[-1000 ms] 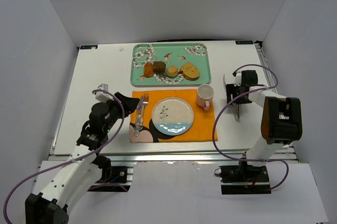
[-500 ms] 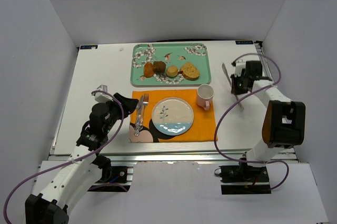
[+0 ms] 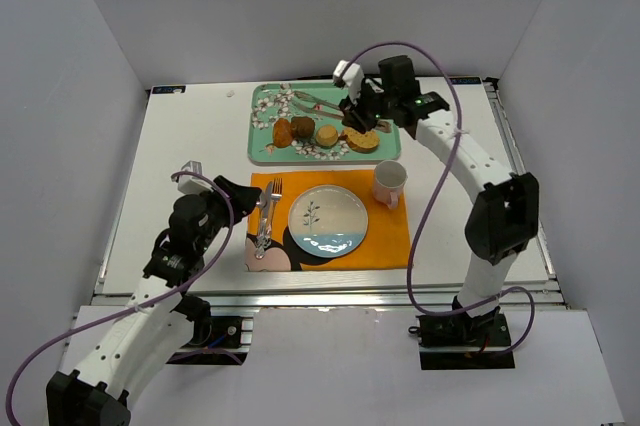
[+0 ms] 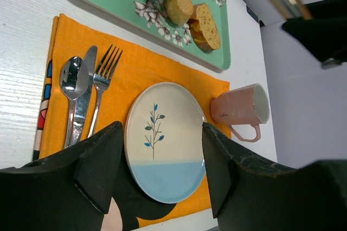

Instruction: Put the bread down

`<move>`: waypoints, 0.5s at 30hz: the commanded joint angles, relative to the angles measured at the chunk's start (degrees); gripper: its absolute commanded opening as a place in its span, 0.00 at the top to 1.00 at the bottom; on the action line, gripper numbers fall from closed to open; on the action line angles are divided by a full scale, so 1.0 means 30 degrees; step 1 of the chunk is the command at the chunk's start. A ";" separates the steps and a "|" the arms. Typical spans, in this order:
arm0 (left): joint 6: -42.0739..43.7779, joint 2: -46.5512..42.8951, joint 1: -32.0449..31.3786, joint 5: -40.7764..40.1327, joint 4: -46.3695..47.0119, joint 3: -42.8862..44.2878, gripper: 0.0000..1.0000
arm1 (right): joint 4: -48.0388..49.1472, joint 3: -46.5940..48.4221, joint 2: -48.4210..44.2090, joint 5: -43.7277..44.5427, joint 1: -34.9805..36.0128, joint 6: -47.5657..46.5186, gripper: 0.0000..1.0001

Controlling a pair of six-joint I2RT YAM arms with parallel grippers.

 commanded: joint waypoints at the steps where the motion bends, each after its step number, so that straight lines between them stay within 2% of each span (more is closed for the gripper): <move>1: -0.0131 -0.0503 0.0034 -0.0535 -0.0337 0.0744 0.31 | -0.0200 0.1581 0.0767 0.1097 0.0449 -0.1392 0.58; 15: -0.0044 0.0229 0.0034 -0.0360 0.0072 0.0597 0.30 | 0.0416 0.0148 0.1211 0.3560 0.1917 -0.2244 0.57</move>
